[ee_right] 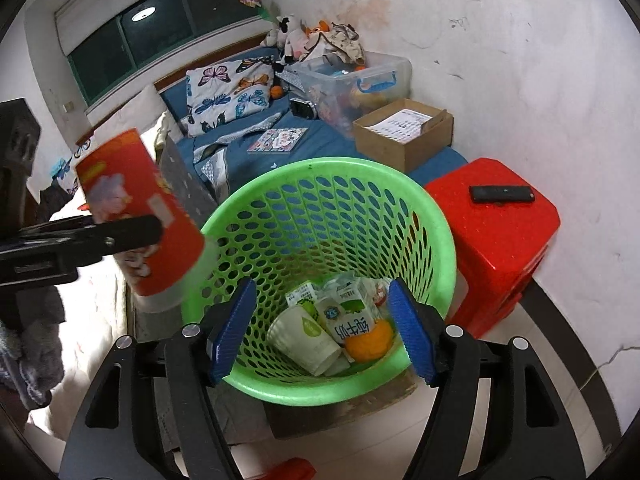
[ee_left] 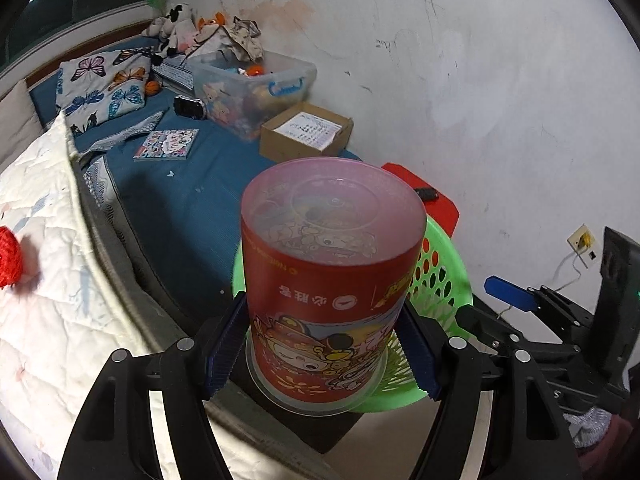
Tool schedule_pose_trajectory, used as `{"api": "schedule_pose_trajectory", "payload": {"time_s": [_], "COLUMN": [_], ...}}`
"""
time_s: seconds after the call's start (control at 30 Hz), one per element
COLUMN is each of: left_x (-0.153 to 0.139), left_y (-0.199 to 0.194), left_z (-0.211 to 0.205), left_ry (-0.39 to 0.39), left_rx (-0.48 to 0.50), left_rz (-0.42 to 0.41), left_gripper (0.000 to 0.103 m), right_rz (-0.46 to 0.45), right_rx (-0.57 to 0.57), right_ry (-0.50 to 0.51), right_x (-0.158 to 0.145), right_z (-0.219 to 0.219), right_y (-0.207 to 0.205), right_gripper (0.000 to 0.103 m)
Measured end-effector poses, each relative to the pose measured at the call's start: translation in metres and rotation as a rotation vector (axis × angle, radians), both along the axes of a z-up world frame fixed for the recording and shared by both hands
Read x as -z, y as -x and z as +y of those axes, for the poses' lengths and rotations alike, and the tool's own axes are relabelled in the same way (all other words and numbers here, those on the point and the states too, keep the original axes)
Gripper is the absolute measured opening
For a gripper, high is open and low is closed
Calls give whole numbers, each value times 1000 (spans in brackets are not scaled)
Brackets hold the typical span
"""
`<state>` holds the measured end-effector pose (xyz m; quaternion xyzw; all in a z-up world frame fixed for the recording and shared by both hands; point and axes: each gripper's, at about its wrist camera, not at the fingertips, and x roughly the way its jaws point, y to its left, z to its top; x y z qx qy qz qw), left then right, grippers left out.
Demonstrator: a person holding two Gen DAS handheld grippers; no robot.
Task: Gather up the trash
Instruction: 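Drop the red snack tube into the green basket by opening the left gripper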
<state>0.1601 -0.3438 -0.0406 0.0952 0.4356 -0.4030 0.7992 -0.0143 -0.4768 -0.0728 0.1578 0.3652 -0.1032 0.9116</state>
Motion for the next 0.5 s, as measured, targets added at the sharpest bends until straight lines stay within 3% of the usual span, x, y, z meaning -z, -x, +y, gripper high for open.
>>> {"api": "schedule_pose_trajectory", "payload": {"time_s": [0.17, 0.3, 0.5], "left_x": [9, 13, 7], "left_y": [0, -3, 5], "left_z": [-12, -14, -4], "left_ry": [-20, -2, 14], "left_rx": [17, 21, 23], "left_rz": [14, 32, 15], "left_gripper": [69, 78, 78], "right_rz": [-2, -1, -9], "right_rx": [10, 15, 11], "right_ry": [-14, -24, -27], "right_x": [2, 3, 1], "right_z": [-3, -3, -2], "right_y": [5, 8, 9], "right_gripper": [70, 70, 70]}}
